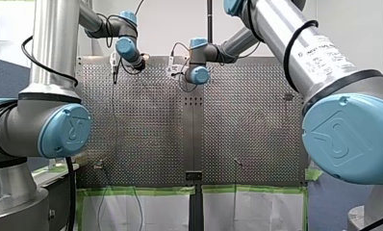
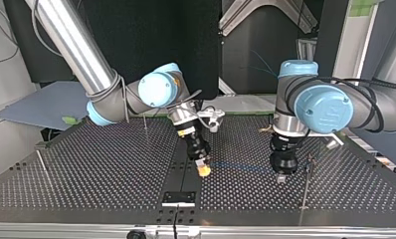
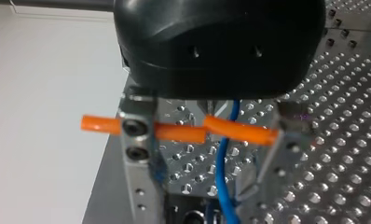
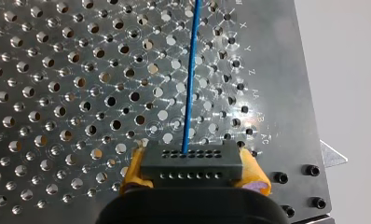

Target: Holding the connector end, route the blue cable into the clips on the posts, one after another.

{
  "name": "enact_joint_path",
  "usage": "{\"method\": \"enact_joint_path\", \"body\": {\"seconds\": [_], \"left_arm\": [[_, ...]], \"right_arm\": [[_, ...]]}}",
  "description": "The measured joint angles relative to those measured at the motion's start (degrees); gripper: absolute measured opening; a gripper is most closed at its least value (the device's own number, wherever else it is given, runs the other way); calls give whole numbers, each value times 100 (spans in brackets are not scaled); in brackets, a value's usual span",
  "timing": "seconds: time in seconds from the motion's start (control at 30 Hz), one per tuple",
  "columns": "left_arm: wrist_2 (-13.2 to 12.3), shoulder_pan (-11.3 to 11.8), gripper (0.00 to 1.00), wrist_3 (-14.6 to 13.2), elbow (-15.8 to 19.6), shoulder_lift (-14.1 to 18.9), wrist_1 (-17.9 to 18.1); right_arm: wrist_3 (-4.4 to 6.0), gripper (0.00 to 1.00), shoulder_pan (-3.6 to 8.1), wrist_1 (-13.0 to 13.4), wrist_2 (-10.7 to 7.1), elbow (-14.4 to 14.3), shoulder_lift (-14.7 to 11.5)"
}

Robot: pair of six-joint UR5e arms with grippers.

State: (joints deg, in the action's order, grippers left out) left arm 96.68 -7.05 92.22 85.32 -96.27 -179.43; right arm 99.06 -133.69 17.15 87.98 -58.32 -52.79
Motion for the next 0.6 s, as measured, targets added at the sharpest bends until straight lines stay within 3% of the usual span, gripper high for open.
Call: {"method": "enact_joint_path", "body": {"seconds": [0.07, 0.13, 0.23, 0.4, 0.43, 0.5, 0.57, 0.6], "left_arm": [[25, 0, 52, -5, 0, 0, -14], [33, 1, 55, -1, -1, 1, -25], [38, 1, 46, 8, -1, 1, -31], [29, -19, 44, -13, -1, 15, -47], [27, -21, 38, -14, -1, 18, -47], [21, -25, 38, -14, 0, 23, -49], [17, -27, 9, -15, -1, 24, -53], [15, -30, 9, -16, -1, 26, -54]], "right_arm": [[1, 0, 1, -1, 5, 0, 0], [1, 0, 8, -1, 3, 0, 2], [1, 0, 6, 0, 1, -1, 2], [6, 0, 9, 0, 2, -1, 2], [8, 0, 10, 0, 2, -1, 2], [9, 0, 11, 0, 2, -1, 3], [10, 0, 13, 0, 2, -1, 2], [10, 0, 13, 0, 1, -1, 2]]}}
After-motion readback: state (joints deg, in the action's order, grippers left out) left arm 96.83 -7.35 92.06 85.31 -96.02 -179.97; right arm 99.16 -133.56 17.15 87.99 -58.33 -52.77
